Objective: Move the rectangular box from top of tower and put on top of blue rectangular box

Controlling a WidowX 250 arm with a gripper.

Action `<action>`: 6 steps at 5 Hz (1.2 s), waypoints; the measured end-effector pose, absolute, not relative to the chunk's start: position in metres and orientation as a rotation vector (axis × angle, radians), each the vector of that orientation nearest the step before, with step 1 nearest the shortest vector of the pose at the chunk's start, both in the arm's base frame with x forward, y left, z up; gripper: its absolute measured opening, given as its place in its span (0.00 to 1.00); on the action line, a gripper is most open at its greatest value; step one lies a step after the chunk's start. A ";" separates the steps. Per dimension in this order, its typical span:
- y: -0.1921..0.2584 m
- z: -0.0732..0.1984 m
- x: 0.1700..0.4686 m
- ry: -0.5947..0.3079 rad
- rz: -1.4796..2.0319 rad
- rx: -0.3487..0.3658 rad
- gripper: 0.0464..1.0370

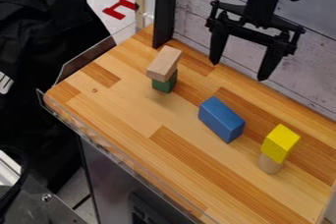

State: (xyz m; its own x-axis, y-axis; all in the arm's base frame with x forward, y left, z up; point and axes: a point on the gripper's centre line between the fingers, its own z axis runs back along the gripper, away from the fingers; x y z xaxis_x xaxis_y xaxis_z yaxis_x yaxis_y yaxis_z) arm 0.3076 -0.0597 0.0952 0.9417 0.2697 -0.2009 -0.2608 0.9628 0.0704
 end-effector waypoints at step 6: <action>0.017 0.076 0.321 0.310 0.153 -0.010 0.96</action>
